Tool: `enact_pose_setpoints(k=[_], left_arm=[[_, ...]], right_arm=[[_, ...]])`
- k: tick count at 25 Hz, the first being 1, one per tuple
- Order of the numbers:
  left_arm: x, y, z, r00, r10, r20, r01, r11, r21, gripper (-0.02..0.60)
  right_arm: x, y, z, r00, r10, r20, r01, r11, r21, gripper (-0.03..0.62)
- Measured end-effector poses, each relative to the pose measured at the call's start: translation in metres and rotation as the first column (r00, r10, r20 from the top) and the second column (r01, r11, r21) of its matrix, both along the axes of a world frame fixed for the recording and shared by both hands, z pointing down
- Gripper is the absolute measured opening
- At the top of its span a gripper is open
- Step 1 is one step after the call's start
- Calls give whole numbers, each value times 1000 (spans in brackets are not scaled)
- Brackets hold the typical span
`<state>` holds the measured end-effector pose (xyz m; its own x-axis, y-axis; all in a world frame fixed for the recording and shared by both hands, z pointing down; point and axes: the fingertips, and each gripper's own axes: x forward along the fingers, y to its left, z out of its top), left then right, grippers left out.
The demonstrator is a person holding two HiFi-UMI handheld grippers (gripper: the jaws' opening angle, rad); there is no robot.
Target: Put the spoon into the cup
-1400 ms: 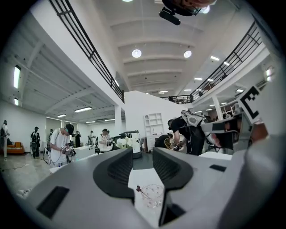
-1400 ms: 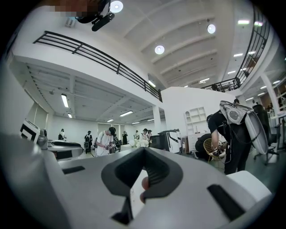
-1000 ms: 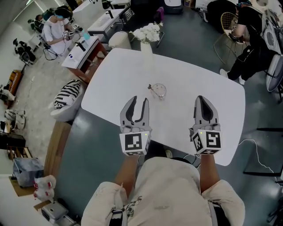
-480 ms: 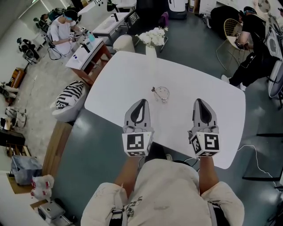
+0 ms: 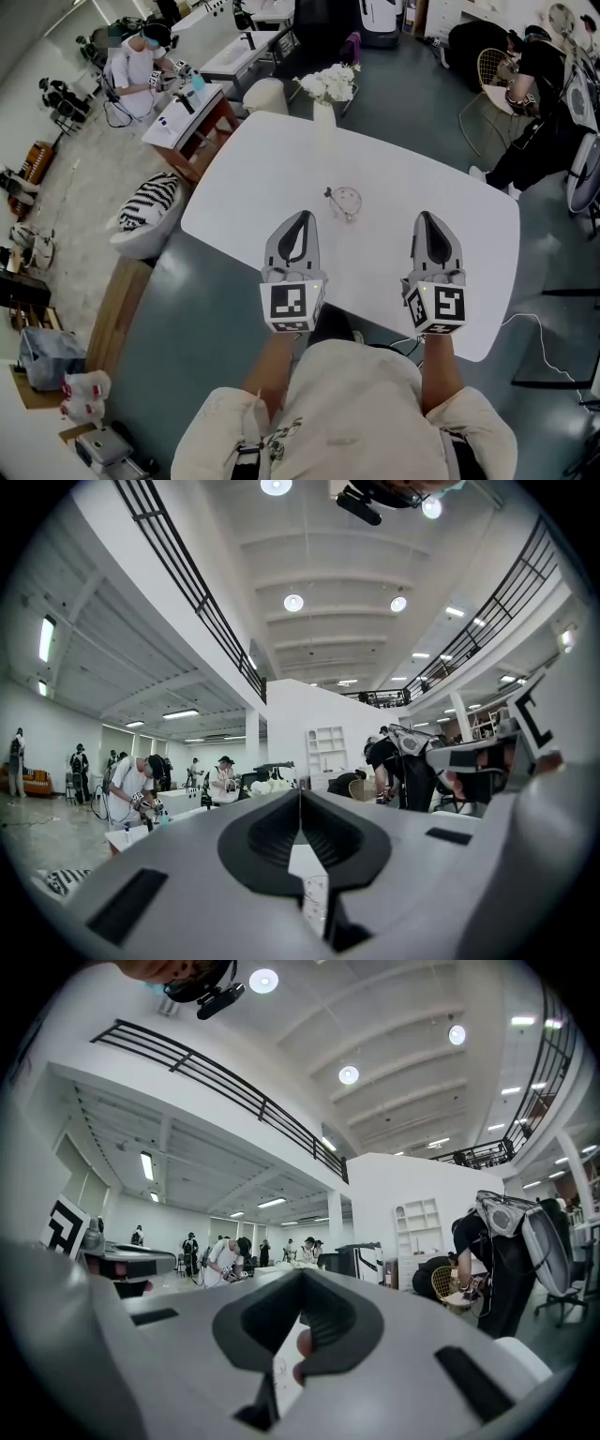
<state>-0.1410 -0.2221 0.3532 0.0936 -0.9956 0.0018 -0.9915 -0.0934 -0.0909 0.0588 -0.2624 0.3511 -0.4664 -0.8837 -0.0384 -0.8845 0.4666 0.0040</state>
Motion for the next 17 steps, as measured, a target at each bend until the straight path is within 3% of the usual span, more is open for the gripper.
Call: enact_pose_setpoints(k=[17], left_arm=[[1,-6,1,1000,-9,-3,10,1000,13,8]], right_arm=[[1,-7,6,1000,-16,-19,16,1000,2,-12]])
